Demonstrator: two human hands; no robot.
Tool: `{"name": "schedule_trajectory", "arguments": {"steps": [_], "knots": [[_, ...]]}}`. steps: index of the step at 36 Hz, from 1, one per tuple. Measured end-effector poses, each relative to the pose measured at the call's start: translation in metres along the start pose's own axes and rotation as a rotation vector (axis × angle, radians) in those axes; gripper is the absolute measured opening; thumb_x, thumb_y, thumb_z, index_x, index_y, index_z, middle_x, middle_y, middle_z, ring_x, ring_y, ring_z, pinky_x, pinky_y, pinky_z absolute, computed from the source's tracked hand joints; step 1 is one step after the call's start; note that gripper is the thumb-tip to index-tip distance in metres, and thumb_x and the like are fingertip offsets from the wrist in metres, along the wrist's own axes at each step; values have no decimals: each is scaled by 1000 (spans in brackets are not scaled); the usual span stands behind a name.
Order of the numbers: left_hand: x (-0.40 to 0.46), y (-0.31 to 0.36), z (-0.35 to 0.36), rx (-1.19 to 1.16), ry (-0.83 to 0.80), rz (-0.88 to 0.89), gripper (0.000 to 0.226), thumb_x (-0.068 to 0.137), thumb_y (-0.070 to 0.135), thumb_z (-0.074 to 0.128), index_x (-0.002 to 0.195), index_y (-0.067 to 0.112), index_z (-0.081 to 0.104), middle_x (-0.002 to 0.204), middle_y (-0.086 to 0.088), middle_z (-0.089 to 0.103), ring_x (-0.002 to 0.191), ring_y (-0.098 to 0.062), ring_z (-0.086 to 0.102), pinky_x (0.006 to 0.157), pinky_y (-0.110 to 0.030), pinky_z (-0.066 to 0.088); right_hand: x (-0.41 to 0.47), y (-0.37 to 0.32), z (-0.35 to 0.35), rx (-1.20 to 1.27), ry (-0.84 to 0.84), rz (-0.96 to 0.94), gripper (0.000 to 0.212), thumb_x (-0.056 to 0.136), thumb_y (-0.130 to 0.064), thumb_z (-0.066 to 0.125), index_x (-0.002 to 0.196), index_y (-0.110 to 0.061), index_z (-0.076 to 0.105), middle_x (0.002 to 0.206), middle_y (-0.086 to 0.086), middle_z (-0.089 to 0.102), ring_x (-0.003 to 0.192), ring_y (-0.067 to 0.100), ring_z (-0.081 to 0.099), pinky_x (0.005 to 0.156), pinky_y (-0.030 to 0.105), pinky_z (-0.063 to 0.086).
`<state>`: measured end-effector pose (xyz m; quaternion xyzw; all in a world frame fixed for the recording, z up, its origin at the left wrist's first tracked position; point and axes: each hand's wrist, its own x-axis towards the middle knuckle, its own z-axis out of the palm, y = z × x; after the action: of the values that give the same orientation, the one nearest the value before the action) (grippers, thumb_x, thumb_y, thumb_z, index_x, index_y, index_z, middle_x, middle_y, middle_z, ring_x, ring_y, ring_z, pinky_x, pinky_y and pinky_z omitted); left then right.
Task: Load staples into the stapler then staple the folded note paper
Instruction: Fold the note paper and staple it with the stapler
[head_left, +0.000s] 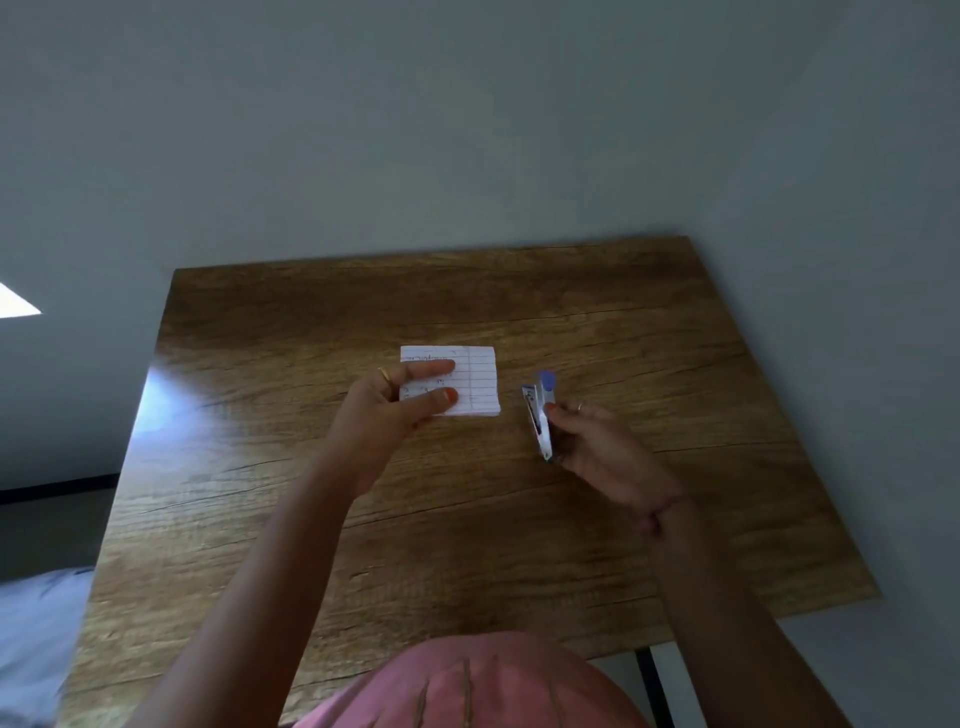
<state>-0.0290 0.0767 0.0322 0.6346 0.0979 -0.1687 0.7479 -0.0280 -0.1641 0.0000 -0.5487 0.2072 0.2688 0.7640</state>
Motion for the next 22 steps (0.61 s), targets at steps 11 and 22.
{"name": "schedule_trajectory", "arguments": {"steps": [11,22], "knots": [[2,12,11,-20,-81,-38,38,55,17,85,92,17,76,110,-12,70,91,-25,73,67,-28,61,-25,-10,9,54,-311,31,29,96,-14,40,117,-8,58,92,9,68,71,14,63,58,25,52],[2,20,15,1,-93,18,32,74,10,71,104,21,73,118,-10,64,93,-20,72,66,-21,58,-33,-14,14,-160,-303,-9,53,84,-51,54,121,-13,60,99,12,73,70,12,64,56,22,52]]}}
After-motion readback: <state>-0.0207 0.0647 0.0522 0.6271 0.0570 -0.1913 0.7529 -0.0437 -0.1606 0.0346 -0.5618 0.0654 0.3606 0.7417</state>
